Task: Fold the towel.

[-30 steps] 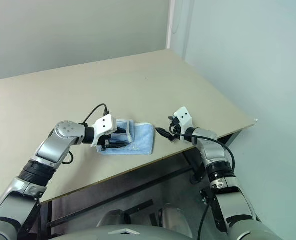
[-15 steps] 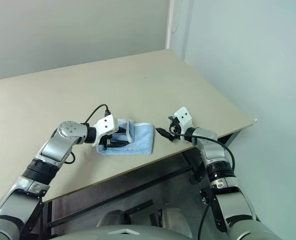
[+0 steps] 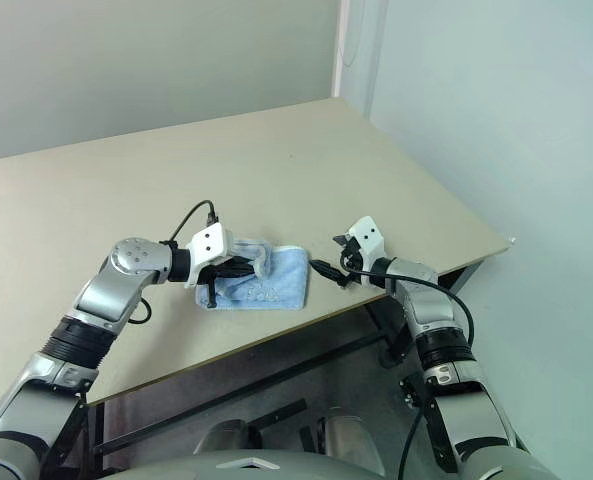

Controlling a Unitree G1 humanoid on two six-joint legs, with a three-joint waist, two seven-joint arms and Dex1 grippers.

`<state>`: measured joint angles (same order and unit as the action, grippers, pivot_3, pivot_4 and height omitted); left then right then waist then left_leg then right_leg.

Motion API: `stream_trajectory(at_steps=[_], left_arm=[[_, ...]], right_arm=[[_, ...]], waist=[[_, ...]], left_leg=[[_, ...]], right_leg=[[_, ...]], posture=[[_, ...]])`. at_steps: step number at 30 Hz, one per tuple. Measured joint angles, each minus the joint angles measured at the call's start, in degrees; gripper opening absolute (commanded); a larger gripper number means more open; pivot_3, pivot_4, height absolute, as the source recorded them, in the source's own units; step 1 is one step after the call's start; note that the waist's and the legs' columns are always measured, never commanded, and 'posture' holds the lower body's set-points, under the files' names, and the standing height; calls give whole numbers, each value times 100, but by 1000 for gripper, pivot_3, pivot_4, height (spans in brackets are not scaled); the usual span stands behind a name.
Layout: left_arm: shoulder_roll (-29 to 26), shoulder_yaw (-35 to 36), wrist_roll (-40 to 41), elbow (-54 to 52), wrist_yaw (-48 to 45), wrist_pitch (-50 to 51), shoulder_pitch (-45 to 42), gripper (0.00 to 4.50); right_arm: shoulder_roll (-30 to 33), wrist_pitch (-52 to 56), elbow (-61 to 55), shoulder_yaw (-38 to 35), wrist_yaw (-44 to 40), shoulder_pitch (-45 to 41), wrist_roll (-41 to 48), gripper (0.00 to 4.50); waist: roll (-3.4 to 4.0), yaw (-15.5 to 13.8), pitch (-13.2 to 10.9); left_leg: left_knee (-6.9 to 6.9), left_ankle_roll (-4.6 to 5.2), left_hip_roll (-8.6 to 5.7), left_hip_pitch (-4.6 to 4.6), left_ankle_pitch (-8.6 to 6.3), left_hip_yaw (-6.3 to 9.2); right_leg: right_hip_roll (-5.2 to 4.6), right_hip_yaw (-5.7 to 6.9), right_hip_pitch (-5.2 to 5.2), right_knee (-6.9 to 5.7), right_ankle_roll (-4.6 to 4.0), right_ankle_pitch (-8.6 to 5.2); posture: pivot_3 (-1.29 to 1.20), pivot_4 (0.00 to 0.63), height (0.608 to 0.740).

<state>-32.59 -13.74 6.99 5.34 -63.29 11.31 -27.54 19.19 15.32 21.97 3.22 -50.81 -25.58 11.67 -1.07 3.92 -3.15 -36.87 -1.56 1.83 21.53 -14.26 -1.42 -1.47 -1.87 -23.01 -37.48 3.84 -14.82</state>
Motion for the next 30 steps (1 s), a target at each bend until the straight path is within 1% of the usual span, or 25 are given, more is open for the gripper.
stream_trajectory(at_steps=[5, 8, 13, 17, 20, 23, 24, 27, 29, 30], left_arm=[[-50, 55, 178, -469, -66, 163, 56, 47], [-88, 47, 209, -638, -108, 188, 161, 47], [255, -137, 244, -654, -85, 195, 254, 47], [491, -371, 91, -290, -24, 16, 234, 47], [728, -417, 92, 49, -34, -62, 229, 47], [840, -425, 97, 324, -76, -286, 214, 47], [850, -430, 92, 399, -87, -385, 214, 488], [851, -461, 117, 486, -231, -451, 216, 1329], [811, -463, 160, 466, -364, -426, 218, 2119], [771, -463, 174, 449, -417, -410, 221, 2445]], right_arm=[[227, 547, -843, 8, -569, 185, 450, 4500], [305, 629, -990, 45, -658, 234, 494, 4500], [305, 593, -955, 78, -561, 230, 475, 4500], [317, 535, -801, 77, -454, 223, 424, 4500], [349, 519, -789, 76, -426, 223, 421, 4500], [392, 499, -789, 76, -384, 223, 384, 4500], [404, 493, -788, 76, -369, 225, 361, 4500], [433, 452, -765, 76, -343, 226, 302, 4500], [433, 417, -733, 76, -315, 228, 279, 4500], [434, 404, -695, 76, -298, 228, 255, 4500]], waist=[[0, -2, 0], [0, 6, 0], [1, -23, -1], [1, -21, -1], [1, -11, -1], [1, -9, -1], [1, -9, -1], [1, -10, -1], [1, -7, -1], [1, -6, -1]], left_leg=[[-1, 0, 0, -3, 0, 1], [0, -1, 0, -5, 0, -1], [-1, 0, -1, -1, 0, 0], [-1, 0, -2, -1, 0, -1], [0, 0, -2, 1, 0, 0], [1, 0, -2, 0, -1, 0], [1, 0, -2, 0, -1, 0], [1, 0, -2, 1, -1, 0], [1, 0, -2, 1, -1, 0], [1, 0, -2, 1, -1, 0]], right_leg=[[1, 0, 1, 0, 1, -1], [1, 0, 0, 0, 1, -2], [0, 0, 1, 5, 1, -2], [1, 0, 2, 10, 1, -2], [2, 0, 1, 11, 1, -2], [2, 0, 0, 11, 1, -2], [2, 1, 0, 11, 1, -2], [2, 0, 1, 11, 1, -2], [2, 0, 1, 12, 1, -2], [2, 0, 1, 12, 1, -2]], posture=[[0, 0, 740], [0, 0, 740], [0, 0, 740], [0, 0, 740], [0, 0, 740], [0, 0, 740], [0, 0, 740], [0, 0, 740], [0, 0, 740], [0, 0, 740]])
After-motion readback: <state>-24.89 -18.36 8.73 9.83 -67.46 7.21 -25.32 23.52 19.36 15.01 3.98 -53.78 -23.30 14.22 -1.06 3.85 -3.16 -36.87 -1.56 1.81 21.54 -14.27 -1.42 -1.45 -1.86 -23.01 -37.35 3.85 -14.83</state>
